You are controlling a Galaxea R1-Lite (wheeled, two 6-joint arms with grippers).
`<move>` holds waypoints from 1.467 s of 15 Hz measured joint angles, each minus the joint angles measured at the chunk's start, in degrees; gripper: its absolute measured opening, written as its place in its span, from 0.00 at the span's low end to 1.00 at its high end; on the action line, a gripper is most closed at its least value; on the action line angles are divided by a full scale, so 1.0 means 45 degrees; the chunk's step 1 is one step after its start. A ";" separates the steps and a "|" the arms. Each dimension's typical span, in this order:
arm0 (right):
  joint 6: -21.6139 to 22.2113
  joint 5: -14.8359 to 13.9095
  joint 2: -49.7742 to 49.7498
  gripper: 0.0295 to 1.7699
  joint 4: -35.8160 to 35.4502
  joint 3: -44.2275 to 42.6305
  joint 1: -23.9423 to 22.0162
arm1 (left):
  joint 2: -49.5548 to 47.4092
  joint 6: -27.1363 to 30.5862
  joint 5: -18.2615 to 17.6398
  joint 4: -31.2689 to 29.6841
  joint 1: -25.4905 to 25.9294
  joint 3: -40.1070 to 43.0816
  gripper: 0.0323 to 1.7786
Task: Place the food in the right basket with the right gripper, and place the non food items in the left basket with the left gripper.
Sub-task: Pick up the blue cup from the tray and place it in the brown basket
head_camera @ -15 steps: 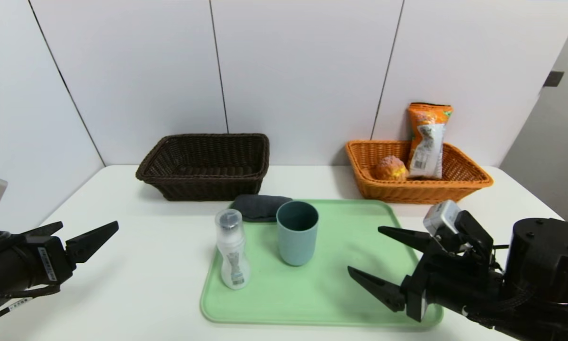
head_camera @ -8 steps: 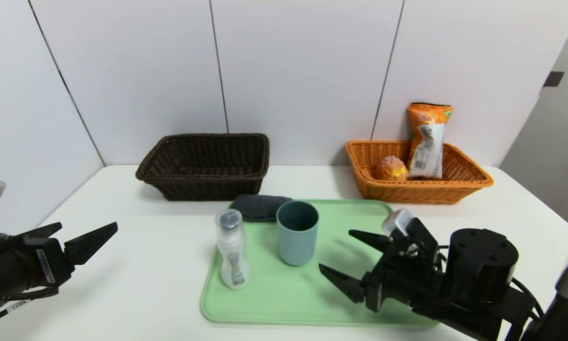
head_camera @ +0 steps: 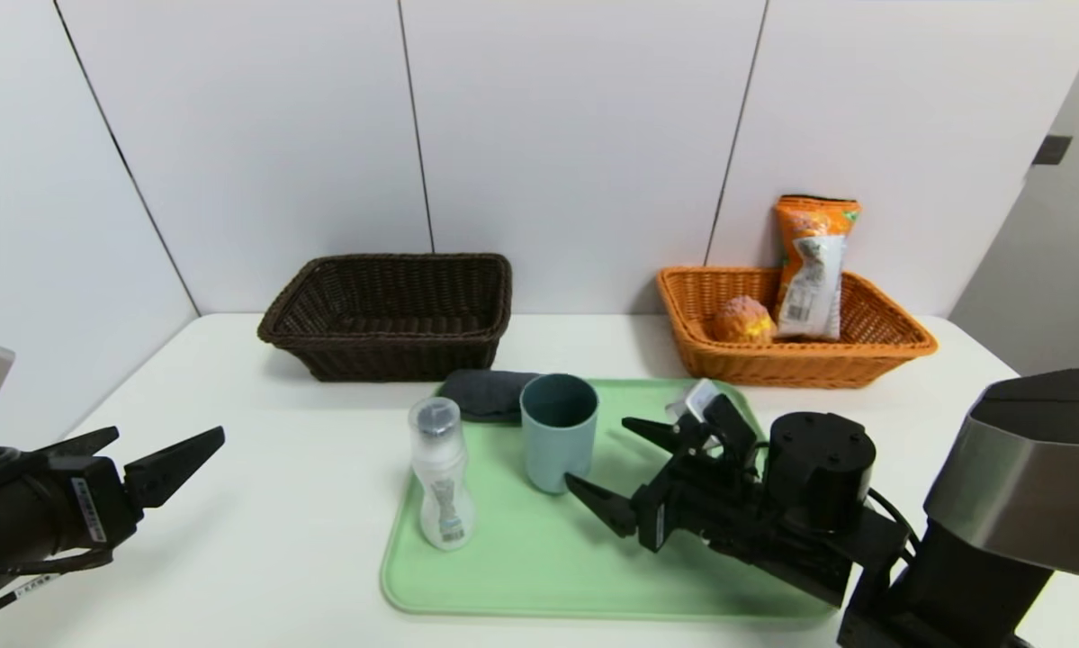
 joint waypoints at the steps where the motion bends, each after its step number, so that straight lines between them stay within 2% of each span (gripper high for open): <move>1: 0.0005 0.0003 0.0125 0.96 -0.0005 -0.0301 0.0062 | 0.0014 0.0003 0.0000 0.0000 0.0000 -0.0014 0.95; 9: 0.0005 -0.0005 0.0981 0.96 0.0000 -0.1858 0.0945 | 0.0014 0.0008 0.0005 0.0000 0.0005 0.0035 0.95; 17: 0.0005 -0.0141 0.2034 0.95 -0.0005 -0.3137 0.0894 | -0.0098 -0.0016 0.0000 0.0000 0.0016 0.0098 0.95; 18: 0.0011 -0.0163 0.2062 0.84 -0.0005 -0.3172 0.0878 | -0.0092 -0.0005 0.0000 0.0000 0.0011 0.0098 0.95; 20: 0.0000 -0.0163 0.2086 0.67 -0.0005 -0.3161 0.0864 | -0.0084 -0.0011 0.0000 0.0000 0.0011 0.0098 0.95; 22: 0.0000 -0.0163 0.2097 0.64 -0.0008 -0.3156 0.0864 | -0.0087 -0.0011 0.0000 0.0000 0.0011 0.0098 0.95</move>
